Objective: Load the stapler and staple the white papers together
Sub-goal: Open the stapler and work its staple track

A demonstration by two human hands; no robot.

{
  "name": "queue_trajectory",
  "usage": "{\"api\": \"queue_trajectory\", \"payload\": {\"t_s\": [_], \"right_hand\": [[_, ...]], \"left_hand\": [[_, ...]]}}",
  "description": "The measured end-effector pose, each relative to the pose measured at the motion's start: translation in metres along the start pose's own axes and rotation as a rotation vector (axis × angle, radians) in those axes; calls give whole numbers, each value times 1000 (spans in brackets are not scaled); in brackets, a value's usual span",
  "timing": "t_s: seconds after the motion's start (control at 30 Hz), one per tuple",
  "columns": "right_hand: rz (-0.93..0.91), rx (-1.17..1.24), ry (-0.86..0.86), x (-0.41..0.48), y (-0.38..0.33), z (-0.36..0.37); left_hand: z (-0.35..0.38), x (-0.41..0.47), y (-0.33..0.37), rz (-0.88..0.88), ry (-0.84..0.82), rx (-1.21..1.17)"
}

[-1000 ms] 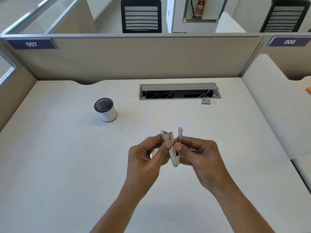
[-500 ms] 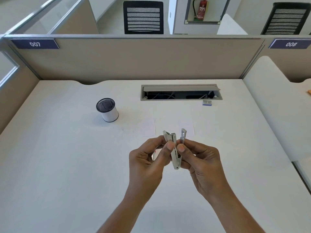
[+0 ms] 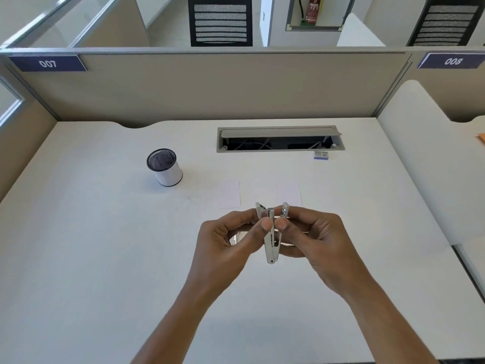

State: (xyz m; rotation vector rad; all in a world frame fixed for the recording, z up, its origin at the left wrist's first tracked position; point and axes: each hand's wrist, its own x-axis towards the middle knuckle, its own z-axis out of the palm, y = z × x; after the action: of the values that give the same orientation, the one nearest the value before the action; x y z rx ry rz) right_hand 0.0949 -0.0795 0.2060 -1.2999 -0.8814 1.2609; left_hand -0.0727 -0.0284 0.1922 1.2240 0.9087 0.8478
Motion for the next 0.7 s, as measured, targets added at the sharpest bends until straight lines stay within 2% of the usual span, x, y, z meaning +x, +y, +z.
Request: {"api": "queue_trajectory", "payload": {"t_s": [0.17,0.43,0.6,0.7], "right_hand": [[-14,22,-5,-2,-1,3],[-92,81,102,-5,8,8],[-114,126,125,-9,12,9],[-96,249,187,-7,13,8]], "left_hand": [[5,-1,1,-16,56,-68],[15,-6,-7,136,131,-6],[22,-10,-10,170,161,-30],[24,-9,-8,114,204,-187]]}}
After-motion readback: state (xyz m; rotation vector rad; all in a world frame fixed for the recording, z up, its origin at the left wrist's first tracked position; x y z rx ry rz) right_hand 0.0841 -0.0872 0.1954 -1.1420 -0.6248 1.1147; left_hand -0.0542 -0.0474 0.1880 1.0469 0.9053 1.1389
